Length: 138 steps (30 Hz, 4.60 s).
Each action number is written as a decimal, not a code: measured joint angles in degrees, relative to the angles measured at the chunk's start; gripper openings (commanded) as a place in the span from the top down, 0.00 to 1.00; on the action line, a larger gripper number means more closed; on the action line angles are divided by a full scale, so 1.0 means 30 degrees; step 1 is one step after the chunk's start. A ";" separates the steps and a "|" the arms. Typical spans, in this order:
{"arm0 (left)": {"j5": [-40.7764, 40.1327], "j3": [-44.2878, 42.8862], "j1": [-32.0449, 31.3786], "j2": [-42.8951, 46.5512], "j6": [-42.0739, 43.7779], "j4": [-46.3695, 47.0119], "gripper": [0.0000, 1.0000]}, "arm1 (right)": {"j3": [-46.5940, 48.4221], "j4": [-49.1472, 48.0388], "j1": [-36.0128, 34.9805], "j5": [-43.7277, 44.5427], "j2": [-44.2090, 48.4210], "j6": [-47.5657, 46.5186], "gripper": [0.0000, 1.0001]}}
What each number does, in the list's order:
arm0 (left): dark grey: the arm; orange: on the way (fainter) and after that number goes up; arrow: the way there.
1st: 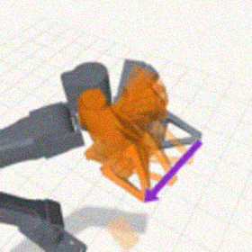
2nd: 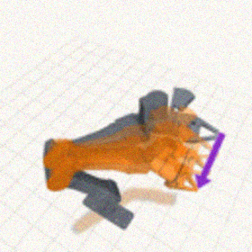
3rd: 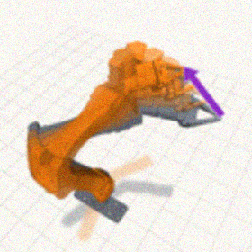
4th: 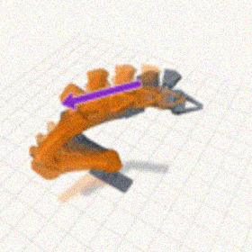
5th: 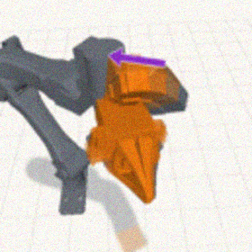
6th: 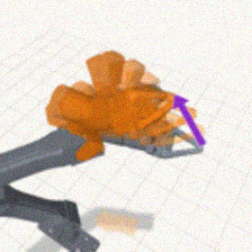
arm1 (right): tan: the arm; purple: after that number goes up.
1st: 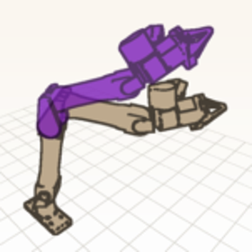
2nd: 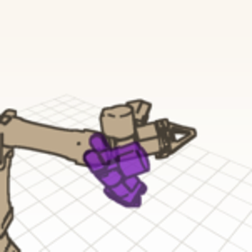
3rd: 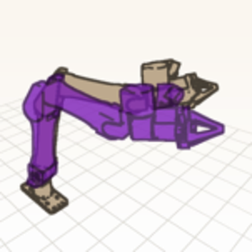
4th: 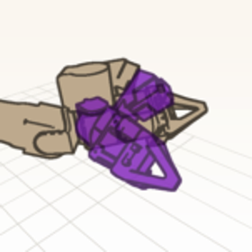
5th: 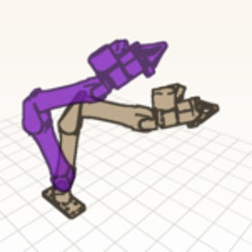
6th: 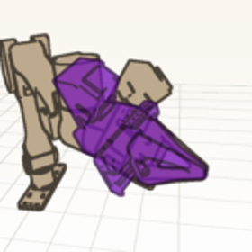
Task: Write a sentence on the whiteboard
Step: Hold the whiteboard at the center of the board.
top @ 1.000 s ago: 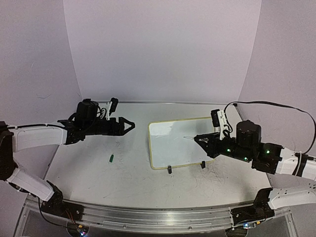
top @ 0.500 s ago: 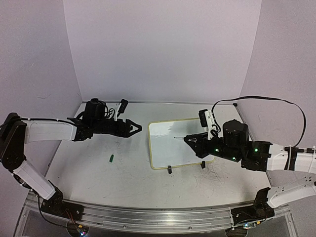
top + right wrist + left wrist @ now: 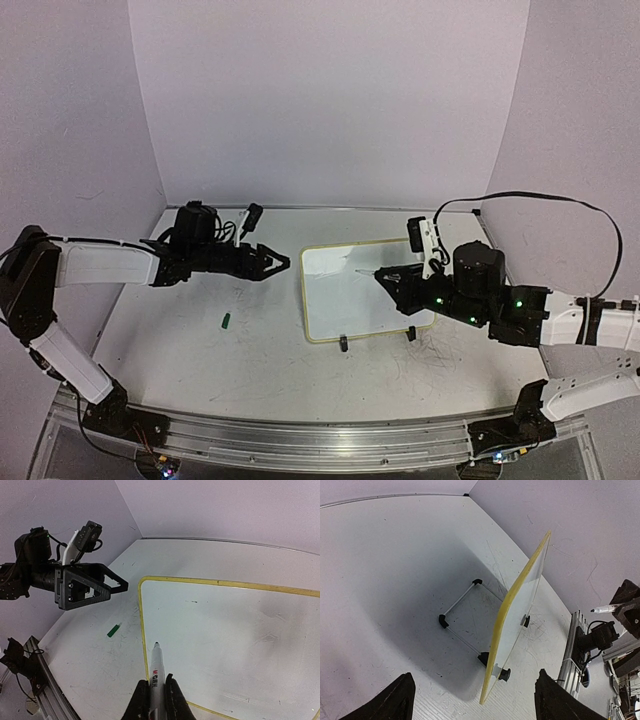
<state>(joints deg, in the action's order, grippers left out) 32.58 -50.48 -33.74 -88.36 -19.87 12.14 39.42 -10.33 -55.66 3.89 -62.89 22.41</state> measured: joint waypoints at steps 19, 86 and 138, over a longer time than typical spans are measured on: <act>0.3235 -0.2476 0.0116 -0.2231 -0.0799 0.0467 0.20 | -0.0248 -0.0270 -0.0007 0.0384 0.0466 -0.0144 1.00; 0.5974 -0.3636 -0.0488 -0.5689 0.0164 0.3351 1.00 | 0.4179 -0.3157 -0.1625 0.4101 -0.7922 -0.4390 1.00; 0.5781 -0.3628 -0.0495 -0.5686 0.0158 0.3344 1.00 | 0.5078 -0.3699 -0.1647 0.5047 -0.9865 -0.4382 1.00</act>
<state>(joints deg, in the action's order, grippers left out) 49.92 -61.36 -35.22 -105.42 -19.40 22.17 54.65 -21.43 -60.60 19.03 -92.49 9.27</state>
